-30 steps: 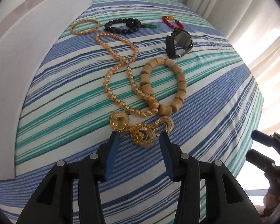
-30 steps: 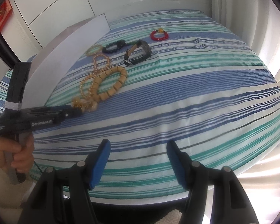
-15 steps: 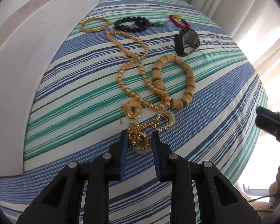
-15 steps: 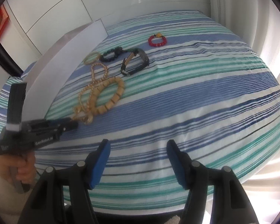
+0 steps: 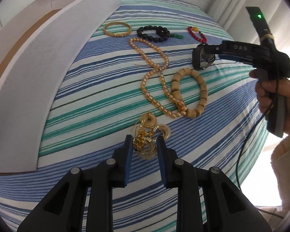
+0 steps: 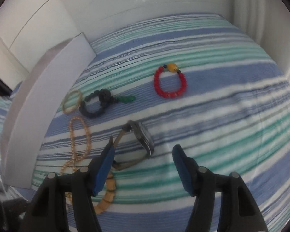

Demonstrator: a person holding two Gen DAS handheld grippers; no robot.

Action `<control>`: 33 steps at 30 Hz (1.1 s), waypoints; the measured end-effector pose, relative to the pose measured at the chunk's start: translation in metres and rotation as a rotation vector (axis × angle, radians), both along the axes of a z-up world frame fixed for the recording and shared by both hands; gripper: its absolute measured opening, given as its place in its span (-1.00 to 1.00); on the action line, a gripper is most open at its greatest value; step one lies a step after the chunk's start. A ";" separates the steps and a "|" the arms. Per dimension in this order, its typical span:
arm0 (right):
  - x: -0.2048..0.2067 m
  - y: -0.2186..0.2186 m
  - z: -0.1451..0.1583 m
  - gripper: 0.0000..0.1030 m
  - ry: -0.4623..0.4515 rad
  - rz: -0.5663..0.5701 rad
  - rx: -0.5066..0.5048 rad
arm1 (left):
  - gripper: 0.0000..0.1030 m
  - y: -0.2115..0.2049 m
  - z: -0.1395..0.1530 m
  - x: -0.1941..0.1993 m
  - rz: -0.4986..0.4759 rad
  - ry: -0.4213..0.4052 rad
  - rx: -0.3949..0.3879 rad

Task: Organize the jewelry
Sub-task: 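Grasp the gold earrings with the left tool while the right tool grasps the black watch, then lower both held items into the white box and open both tools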

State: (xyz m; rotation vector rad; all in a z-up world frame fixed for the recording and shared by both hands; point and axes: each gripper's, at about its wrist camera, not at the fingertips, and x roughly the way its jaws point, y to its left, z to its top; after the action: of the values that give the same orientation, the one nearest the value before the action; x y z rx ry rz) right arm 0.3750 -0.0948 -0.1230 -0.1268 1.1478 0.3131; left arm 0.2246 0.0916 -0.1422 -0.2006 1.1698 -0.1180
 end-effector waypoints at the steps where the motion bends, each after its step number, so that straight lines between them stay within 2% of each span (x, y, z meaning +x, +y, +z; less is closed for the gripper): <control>1: 0.003 0.008 -0.004 -0.02 -0.008 0.038 -0.044 | -0.54 0.002 0.004 0.001 0.000 0.001 -0.009; 2: 0.005 0.014 -0.009 -0.29 -0.005 0.064 -0.077 | -0.54 0.003 0.008 0.002 -0.001 -0.001 -0.017; 3: 0.007 0.016 -0.012 -0.69 -0.001 0.070 -0.104 | -0.54 0.006 0.013 0.003 -0.002 -0.004 -0.029; 4: 0.007 0.016 -0.012 -0.74 0.002 0.068 -0.109 | -0.54 0.008 0.019 0.004 -0.003 -0.008 -0.043; 7: 0.001 0.009 -0.001 -0.78 0.011 0.069 -0.072 | -0.54 0.016 0.040 0.005 0.003 -0.026 -0.072; 13: -0.021 0.001 0.047 -0.78 0.024 0.110 0.011 | -0.54 0.026 0.081 0.006 0.022 -0.070 -0.076; 19: -0.035 0.007 0.084 -0.78 0.030 0.163 0.059 | -0.54 0.047 0.127 -0.002 0.076 -0.134 -0.123; 25: -0.039 0.038 0.116 -0.78 0.034 0.231 0.118 | -0.54 0.078 0.169 -0.008 0.135 -0.179 -0.118; 27: -0.039 0.056 0.125 -0.78 0.029 0.258 0.135 | -0.54 0.092 0.180 -0.006 0.162 -0.188 -0.083; 30: -0.036 0.088 0.140 -0.78 0.010 0.313 0.154 | -0.54 0.114 0.188 0.000 0.208 -0.200 -0.029; 33: -0.032 0.125 0.153 -0.78 -0.012 0.360 0.179 | -0.54 0.144 0.184 0.010 0.273 -0.188 -0.004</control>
State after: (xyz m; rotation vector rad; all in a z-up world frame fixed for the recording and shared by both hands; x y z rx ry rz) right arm 0.3432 0.0300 0.0300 -0.1777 1.0769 0.7310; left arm 0.2350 0.2355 0.0421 -0.3435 0.9461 0.0993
